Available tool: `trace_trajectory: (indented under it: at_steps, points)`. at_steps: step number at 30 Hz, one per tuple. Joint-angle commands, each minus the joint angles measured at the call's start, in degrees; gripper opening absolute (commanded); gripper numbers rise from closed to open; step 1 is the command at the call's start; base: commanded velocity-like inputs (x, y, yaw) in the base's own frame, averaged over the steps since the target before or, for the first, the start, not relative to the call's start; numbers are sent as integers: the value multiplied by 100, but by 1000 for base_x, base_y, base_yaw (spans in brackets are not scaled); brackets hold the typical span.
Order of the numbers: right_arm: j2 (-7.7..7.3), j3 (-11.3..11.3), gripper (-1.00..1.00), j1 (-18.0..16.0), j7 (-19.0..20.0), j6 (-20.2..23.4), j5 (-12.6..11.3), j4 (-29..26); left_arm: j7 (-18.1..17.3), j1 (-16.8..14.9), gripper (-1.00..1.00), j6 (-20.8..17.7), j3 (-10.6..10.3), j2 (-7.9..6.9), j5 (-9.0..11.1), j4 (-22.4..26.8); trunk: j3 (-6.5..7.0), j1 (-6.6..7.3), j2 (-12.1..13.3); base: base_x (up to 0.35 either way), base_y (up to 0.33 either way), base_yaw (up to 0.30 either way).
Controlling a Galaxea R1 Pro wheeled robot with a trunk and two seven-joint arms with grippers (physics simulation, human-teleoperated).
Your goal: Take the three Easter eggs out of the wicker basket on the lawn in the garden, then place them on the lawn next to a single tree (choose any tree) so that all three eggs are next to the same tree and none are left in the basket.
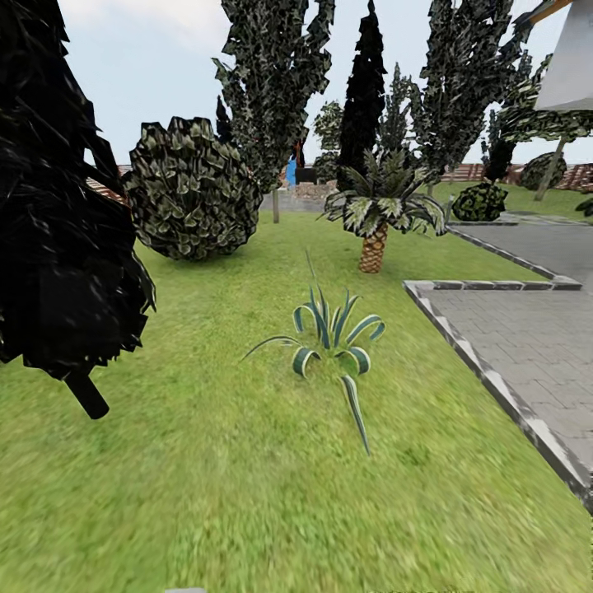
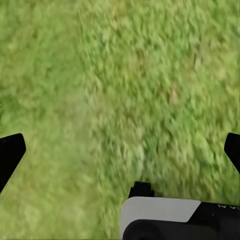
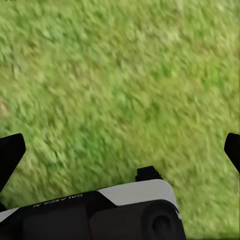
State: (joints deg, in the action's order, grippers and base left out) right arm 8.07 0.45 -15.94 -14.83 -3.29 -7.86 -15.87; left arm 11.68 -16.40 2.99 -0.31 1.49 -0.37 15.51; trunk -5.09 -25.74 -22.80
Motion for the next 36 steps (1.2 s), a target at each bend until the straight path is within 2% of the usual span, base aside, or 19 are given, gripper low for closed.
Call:
trace_trajectory:
  at_steps: [1,13,36]
  points:
    - [2,7,100,-6,-12,-32,-61,5,19,-4,100,18,-4,1,-5,-4,-18,-4,-12,79,273,-212]
    - [-4,-33,100,-6,-26,47,-125,5,18,-4,100,84,-4,1,-14,-4,-122,-4,-12,139,227,-59]
    - [-58,-65,100,-6,-29,80,-153,31,-8,-4,100,76,47,-14,36,-4,-340,-4,-12,18,11,0]
